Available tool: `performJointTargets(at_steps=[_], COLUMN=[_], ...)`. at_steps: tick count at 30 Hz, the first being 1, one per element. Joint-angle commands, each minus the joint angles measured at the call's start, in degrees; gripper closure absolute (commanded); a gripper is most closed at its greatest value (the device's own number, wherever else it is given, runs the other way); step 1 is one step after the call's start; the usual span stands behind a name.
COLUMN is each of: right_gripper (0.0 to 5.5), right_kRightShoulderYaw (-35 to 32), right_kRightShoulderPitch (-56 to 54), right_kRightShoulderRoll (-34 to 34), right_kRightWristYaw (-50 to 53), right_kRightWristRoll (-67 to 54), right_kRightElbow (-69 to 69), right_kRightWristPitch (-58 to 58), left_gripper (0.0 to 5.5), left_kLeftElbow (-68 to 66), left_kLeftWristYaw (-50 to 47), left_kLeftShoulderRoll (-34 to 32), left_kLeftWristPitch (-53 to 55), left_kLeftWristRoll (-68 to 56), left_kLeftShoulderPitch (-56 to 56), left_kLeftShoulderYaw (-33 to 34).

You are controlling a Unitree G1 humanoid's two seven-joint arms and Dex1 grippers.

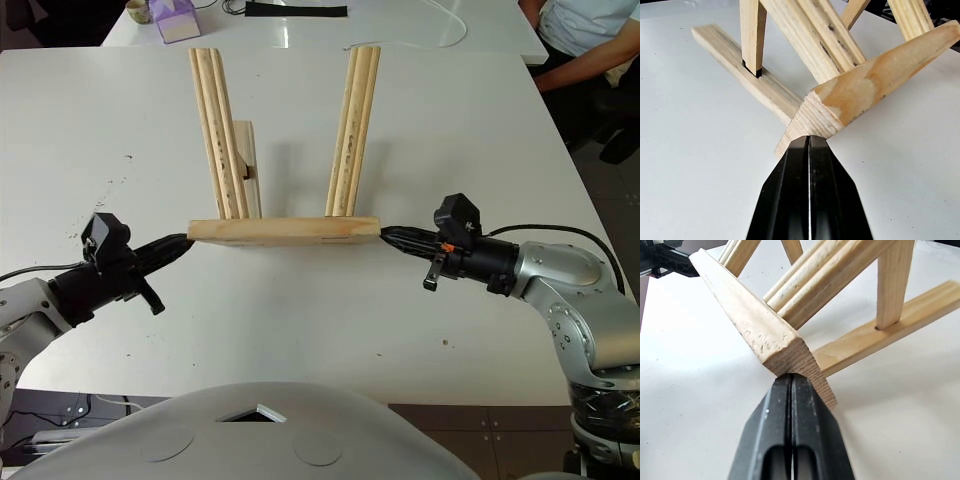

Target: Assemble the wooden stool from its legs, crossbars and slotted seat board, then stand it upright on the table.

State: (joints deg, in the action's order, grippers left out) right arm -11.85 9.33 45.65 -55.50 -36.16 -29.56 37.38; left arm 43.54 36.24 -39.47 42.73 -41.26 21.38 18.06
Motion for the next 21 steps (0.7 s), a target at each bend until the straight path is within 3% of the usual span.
performJointTargets(at_steps=[1, 7, 12, 16, 19, 21], right_gripper=[5.50, 5.50, 5.50, 5.50, 5.50, 5.20], right_kRightShoulderYaw=[2.4, 3.2, 1.4, 1.0, 5.3, 8.4], right_kRightShoulderPitch=[-4.2, -5.2, -3.6, -5.7, -6.8, -7.7], right_kRightShoulderRoll=[-1.6, -1.1, 2.3, 3.3, 3.9, 3.3], right_kRightWristYaw=[-2.2, -2.7, -5.0, -6.1, -8.2, -9.7], right_kRightWristRoll=[-3.5, -0.2, 6.1, 7.4, 11.4, 13.3], right_kRightElbow=[-0.7, 3.0, 13.0, 17.1, 18.0, 18.9], right_kRightWristPitch=[-1.2, -3.3, -9.7, -12.1, -16.3, -18.4], left_gripper=[5.49, 5.49, 5.49, 5.49, 5.49, 5.18], left_kLeftElbow=[-0.1, -4.7, -9.2, -15.4, -20.5, -22.4], left_kLeftWristYaw=[3.1, 3.2, 4.8, 8.3, 10.5, 11.0], left_kLeftShoulderRoll=[0.5, -0.2, 0.2, -3.2, -5.9, -5.4], left_kLeftWristPitch=[-1.0, -3.4, -5.9, -8.8, -14.0, -17.5], left_kLeftWristRoll=[-2.7, 1.1, -2.2, 1.5, 9.3, 14.1], left_kLeftShoulderPitch=[-2.8, -4.3, -2.9, -1.7, -0.9, -2.0], left_kLeftShoulderYaw=[-4.2, -5.8, 3.6, 6.6, 2.9, -2.4])
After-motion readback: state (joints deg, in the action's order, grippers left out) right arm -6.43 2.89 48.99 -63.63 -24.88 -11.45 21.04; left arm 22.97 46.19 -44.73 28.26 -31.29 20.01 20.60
